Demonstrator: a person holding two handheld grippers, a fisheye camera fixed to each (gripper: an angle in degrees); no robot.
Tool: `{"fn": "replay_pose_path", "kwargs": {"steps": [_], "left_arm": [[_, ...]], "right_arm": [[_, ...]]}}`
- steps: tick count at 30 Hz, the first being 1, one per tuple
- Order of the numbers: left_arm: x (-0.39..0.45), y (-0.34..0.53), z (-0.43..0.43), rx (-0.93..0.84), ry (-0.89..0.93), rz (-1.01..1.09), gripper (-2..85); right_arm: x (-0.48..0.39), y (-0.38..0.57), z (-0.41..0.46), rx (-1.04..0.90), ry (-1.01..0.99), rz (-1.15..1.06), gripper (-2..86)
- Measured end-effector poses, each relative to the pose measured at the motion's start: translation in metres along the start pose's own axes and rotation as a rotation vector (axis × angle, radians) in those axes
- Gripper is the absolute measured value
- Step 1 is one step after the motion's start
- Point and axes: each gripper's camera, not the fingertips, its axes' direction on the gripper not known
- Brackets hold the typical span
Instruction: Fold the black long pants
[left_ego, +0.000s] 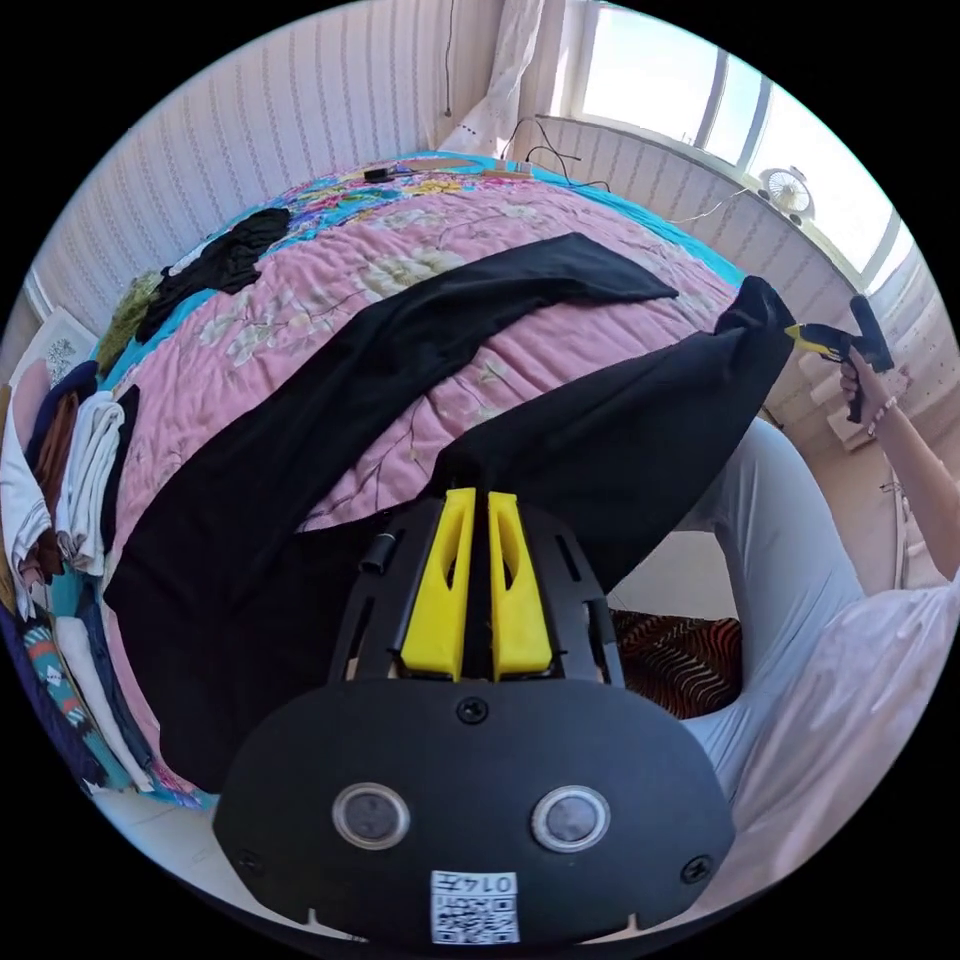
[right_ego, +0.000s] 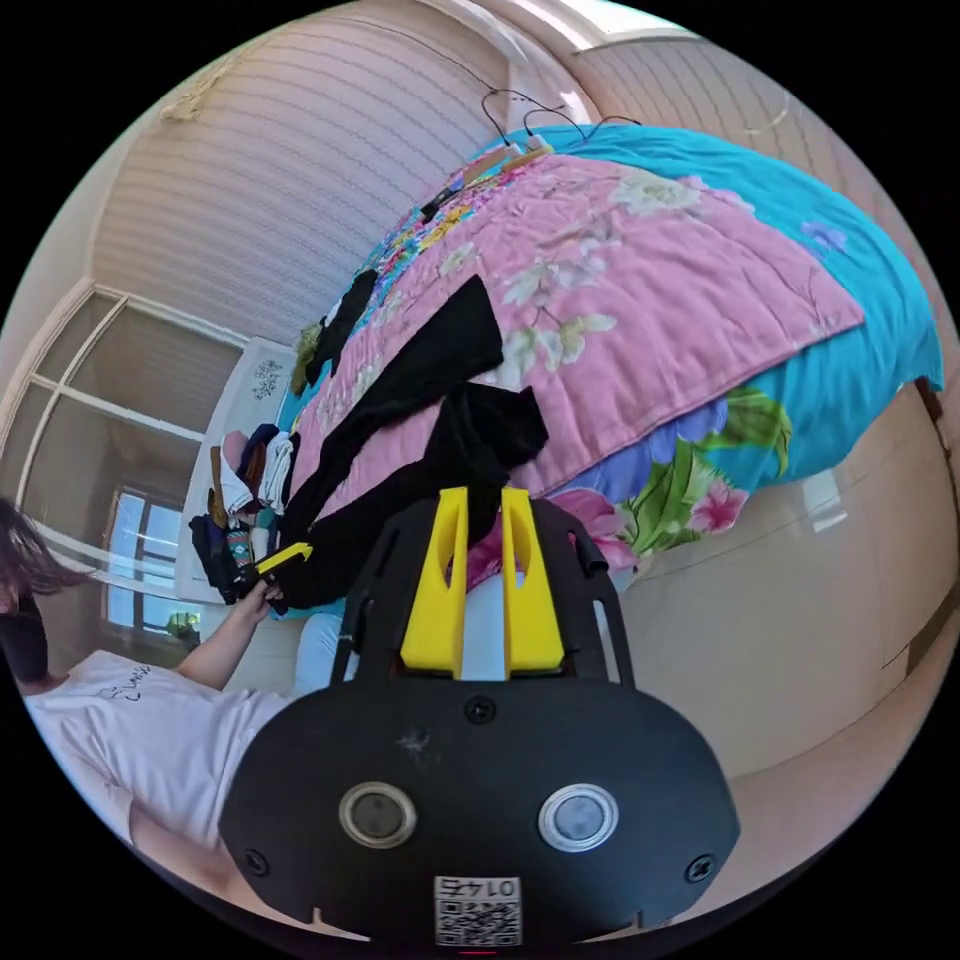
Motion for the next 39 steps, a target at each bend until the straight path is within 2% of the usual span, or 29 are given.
{"fn": "replay_pose_path", "kwargs": {"steps": [3, 10, 15, 18, 20, 26, 30, 33, 36, 39], "left_arm": [[0.006, -0.003, -0.005, 0.001, -0.028, 0.044, 1.5], [-0.012, -0.011, -0.011, 0.022, -0.036, 0.003, 4.2], [-0.019, -0.017, 0.017, -0.063, -0.019, -0.037, 5.6], [-0.021, -0.019, 0.023, -0.058, -0.007, -0.035, 3.2], [-0.025, -0.02, 0.015, -0.041, 0.012, -0.053, 0.2], [-0.04, -0.021, -0.023, 0.1, 0.0, -0.084, -0.9], [-0.051, -0.023, -0.001, 0.037, -0.006, -0.121, -0.8], [-0.052, -0.024, 0.006, -0.007, 0.005, -0.152, -0.6], [-0.045, -0.022, -0.01, 0.043, -0.002, -0.128, -0.4], [-0.035, -0.017, -0.025, 0.078, 0.052, -0.106, -0.3]], "right_arm": [[0.015, 0.006, 0.009, -0.007, 0.002, 0.064, 7.1], [-0.012, -0.023, 0.011, 0.017, 0.184, -0.069, 10.7], [-0.016, -0.057, 0.033, -0.004, 0.147, -0.085, 13.1], [-0.009, -0.075, 0.053, -0.079, 0.087, -0.053, 10.0], [-0.011, -0.079, 0.057, -0.105, 0.064, -0.076, 2.9], [-0.031, -0.085, 0.009, 0.071, 0.06, -0.139, 1.2], [-0.024, -0.092, 0.003, 0.105, 0.136, -0.087, 2.3], [-0.014, -0.08, -0.001, 0.13, 0.116, -0.036, 5.2], [-0.003, -0.063, 0.012, 0.075, 0.119, -0.004, 9.6], [-0.003, -0.056, 0.039, -0.035, 0.089, -0.021, 9.0]]}}
